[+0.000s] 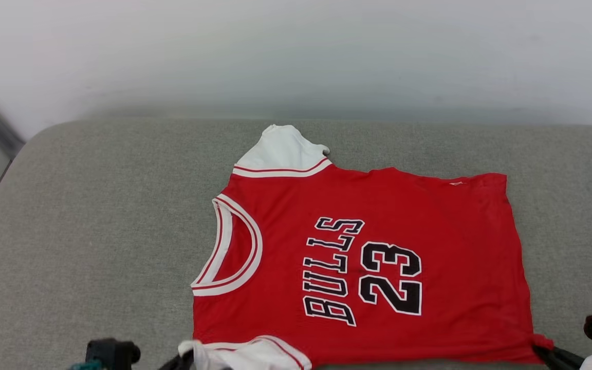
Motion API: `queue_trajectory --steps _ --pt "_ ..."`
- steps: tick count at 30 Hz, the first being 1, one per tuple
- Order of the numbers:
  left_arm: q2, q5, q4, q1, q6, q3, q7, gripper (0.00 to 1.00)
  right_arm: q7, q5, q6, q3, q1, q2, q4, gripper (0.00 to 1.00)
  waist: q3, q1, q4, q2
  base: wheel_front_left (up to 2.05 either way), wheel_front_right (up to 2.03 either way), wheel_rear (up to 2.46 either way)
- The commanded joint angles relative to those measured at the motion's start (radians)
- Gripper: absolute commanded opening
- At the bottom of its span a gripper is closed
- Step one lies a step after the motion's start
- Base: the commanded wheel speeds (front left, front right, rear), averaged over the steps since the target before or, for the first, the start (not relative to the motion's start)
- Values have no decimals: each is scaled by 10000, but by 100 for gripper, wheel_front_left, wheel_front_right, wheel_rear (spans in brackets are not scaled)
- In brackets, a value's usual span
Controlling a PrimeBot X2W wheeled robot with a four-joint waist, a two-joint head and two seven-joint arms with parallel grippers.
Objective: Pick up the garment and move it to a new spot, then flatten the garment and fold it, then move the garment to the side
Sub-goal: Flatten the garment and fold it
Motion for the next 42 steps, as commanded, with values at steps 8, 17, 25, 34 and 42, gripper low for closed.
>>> queue_trajectory --steps 8,17,25,34,42 --pt "-299 927 938 -2690 -586 181 333 0 373 -197 -7 -420 -950 186 -499 0 855 1 -204 -1 0 0 0" --pt "-653 1384 2346 -5011 -1366 176 892 0 371 -177 -7 -275 -2220 265 -236 0 1991 1 -555 -1 0 0 0" --pt "-1130 1351 4058 -6177 -1987 146 1001 0 89 -261 -7 396 -3406 553 660 0 3164 1 -751 -1 0 0 0" --pt "-1854 1313 5734 -6338 -2471 -391 1239 0 -309 -169 -6 1238 -4039 679 1701 0 3375 1 -748 -1 0 0 0" --pt "-1800 1449 6074 -6757 -2569 -370 1000 100 -713 -17 -7 1253 -4052 507 2003 100 2610 1 -556 -1 0 0 0"
